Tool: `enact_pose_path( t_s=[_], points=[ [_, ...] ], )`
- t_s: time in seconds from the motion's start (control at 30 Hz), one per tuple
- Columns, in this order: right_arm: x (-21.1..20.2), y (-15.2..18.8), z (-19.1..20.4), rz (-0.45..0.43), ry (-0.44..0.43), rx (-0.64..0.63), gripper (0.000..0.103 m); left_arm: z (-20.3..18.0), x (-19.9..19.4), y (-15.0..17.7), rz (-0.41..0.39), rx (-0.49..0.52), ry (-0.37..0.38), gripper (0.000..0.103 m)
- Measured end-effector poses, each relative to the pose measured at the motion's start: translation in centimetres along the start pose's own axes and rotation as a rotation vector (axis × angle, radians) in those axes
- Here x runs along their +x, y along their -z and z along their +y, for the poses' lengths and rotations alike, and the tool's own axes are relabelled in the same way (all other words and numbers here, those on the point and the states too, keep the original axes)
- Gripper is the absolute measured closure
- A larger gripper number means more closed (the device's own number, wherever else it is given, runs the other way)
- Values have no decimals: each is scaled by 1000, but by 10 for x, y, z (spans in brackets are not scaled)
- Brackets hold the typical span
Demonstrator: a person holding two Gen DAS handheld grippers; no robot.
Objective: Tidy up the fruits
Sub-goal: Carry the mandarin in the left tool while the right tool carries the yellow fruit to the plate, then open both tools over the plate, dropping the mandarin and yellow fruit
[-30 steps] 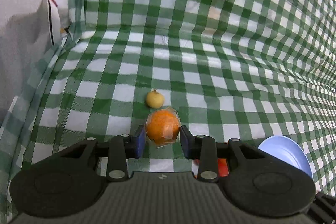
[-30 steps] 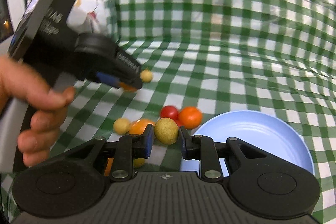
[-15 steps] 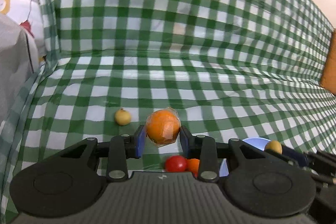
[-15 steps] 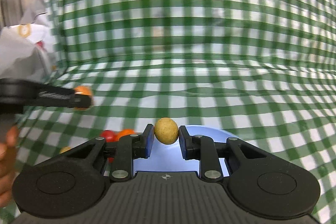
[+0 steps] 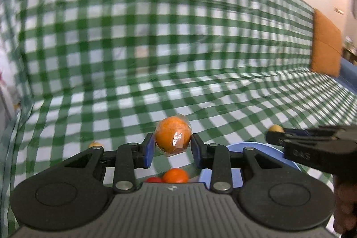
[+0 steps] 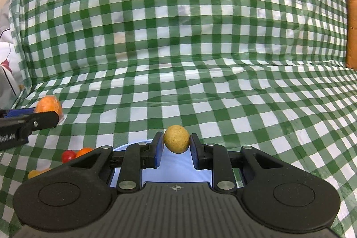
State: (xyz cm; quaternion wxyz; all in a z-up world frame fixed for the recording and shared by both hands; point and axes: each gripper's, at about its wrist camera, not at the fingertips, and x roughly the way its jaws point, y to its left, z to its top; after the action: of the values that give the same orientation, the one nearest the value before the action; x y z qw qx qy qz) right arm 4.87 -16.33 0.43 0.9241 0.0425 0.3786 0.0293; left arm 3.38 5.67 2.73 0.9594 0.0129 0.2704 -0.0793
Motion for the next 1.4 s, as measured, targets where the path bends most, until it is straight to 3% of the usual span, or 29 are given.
enact_pose_path(
  t_s=[0.4, 0.57, 0.7, 0.83, 1.4],
  points=[
    [4, -4, -7, 2, 27, 18, 76, -48, 0, 15, -9, 140, 149, 65],
    [4, -5, -7, 5, 35, 22, 76, -54, -1, 16, -13, 159, 212, 64],
    [5, -6, -6, 14, 40, 31, 76, -49, 1, 15, 9, 117, 267, 63],
    [7, -7, -8, 12, 72, 44, 61, -45, 2, 12, 10, 94, 268, 63],
    [9, -5, -8, 17, 84, 49, 58, -46, 2, 11, -1, 91, 241, 63]
  ],
)
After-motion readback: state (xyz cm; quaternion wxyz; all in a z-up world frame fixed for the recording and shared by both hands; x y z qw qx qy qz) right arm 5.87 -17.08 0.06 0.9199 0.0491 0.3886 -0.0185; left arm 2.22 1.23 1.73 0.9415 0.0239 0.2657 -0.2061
